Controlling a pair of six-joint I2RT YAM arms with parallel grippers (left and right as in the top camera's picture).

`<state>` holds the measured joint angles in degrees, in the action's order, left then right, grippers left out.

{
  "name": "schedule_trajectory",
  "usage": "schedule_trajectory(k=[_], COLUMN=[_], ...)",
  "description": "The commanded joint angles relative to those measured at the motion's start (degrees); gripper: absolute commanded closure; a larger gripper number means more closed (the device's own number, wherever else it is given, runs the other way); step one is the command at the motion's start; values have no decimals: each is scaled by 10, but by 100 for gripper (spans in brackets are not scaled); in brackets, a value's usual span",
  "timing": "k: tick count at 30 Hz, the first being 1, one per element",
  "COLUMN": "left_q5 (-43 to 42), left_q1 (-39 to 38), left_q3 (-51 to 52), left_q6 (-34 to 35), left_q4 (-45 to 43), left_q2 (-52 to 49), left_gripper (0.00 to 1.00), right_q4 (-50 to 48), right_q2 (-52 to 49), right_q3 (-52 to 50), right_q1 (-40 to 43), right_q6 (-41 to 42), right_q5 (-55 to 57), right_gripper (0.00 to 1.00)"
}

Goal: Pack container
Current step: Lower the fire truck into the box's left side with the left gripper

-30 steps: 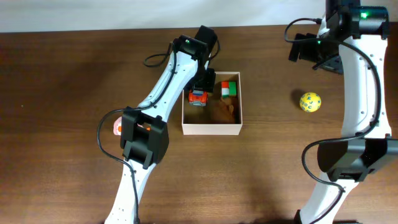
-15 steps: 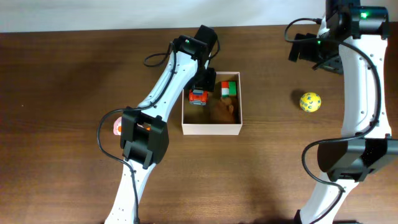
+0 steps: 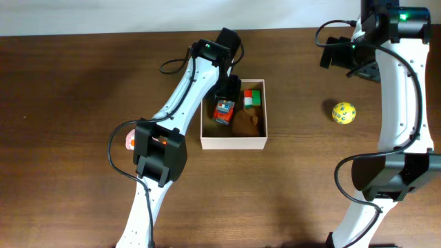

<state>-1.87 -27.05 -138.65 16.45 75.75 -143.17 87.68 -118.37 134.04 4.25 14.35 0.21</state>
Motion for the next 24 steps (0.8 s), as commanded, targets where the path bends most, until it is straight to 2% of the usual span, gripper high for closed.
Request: schedule_trajectory(k=[1, 10, 12, 16, 24], left_q5=[8, 23, 15, -21, -49], left_q1=[0, 1, 0, 0, -2], left_q3=[-11, -110, -143, -180, -170], left_q6=[3, -2, -2, -2, -3], left_q4=[-3, 3, 9, 18, 45], left_q2=[-3, -3, -3, -3, -3], left_gripper=[27, 31, 37, 56, 78], right_q4=[0, 0, 0, 0, 0], right_q2=[0, 0, 0, 0, 0], right_q3=[9, 9, 9, 9, 9], right_q1=[0, 0, 0, 0, 0], right_q6=[-4, -4, -4, -4, -4], right_q5=[5, 5, 5, 5, 5], right_gripper=[1, 1, 1, 1, 1])
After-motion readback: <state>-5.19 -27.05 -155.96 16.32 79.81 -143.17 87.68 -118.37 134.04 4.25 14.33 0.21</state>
